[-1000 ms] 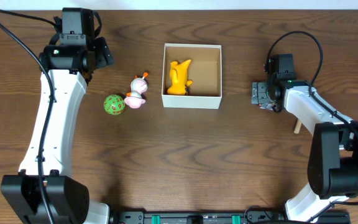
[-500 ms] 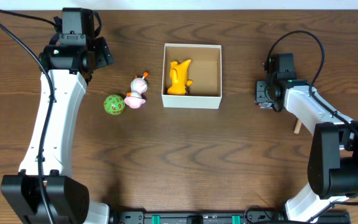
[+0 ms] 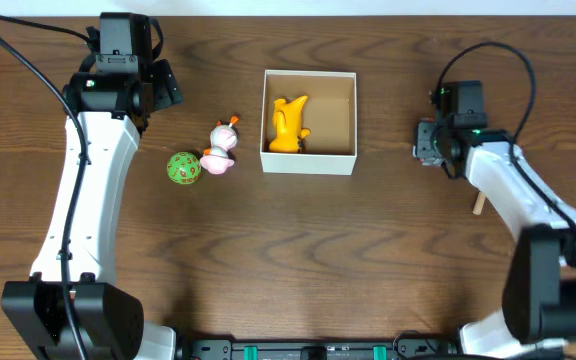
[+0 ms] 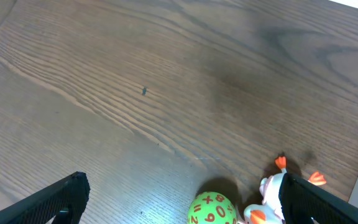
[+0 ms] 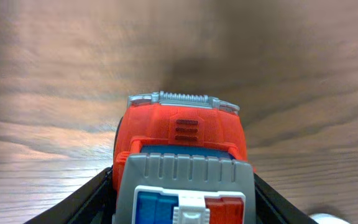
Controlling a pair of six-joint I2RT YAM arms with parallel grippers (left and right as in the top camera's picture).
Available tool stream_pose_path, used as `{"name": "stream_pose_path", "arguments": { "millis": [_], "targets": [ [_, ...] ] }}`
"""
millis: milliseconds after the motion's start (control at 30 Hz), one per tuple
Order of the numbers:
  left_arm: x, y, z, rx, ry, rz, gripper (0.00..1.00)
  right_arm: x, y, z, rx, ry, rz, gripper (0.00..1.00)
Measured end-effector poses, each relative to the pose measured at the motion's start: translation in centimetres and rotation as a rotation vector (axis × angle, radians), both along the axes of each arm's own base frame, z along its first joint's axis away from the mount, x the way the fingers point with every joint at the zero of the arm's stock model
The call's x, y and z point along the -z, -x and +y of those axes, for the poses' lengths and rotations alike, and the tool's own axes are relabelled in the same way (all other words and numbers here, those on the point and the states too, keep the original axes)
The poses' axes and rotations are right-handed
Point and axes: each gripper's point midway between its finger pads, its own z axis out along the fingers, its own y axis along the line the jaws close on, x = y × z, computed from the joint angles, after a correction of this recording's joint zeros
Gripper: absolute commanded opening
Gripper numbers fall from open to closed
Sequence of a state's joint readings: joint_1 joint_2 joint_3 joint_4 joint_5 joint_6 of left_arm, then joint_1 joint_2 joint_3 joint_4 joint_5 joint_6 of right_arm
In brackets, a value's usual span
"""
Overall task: Pack container
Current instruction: 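Lift the red toy truck with the right gripper and move it over the box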
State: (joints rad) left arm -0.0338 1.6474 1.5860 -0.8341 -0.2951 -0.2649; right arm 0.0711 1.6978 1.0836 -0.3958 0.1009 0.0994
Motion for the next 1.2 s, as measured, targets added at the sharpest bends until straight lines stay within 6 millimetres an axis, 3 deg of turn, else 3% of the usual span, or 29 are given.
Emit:
{"name": "stream_pose_path", "arguments": {
  "millis": [133, 400, 667, 800, 1033, 1200],
  "targets": [
    [0.0, 0.0, 0.0, 0.0, 0.0, 0.0, 0.98, -4.0, -0.1, 1.2, -0.028, -0.008, -0.099, 0.47],
    [0.0, 0.0, 0.0, 0.0, 0.0, 0.0, 0.98, -9.3, 0.7, 8.1, -0.144, -0.102, -0.24, 0.46],
    [0.0, 0.0, 0.0, 0.0, 0.0, 0.0, 0.98, -11.8, 1.4, 16.1, -0.276, -0.207, -0.342, 0.46],
    [0.0, 0.0, 0.0, 0.0, 0.0, 0.0, 0.98, -13.4, 1.6, 19.0, -0.32, -0.26, -0.41, 0.46],
    [0.0, 0.0, 0.0, 0.0, 0.0, 0.0, 0.98, -14.7, 1.4, 20.6, -0.327, -0.305, -0.468, 0.45],
    [0.0, 0.0, 0.0, 0.0, 0.0, 0.0, 0.98, -12.9, 0.2, 21.4, -0.316, -0.309, -0.457, 0.45]
  ]
}}
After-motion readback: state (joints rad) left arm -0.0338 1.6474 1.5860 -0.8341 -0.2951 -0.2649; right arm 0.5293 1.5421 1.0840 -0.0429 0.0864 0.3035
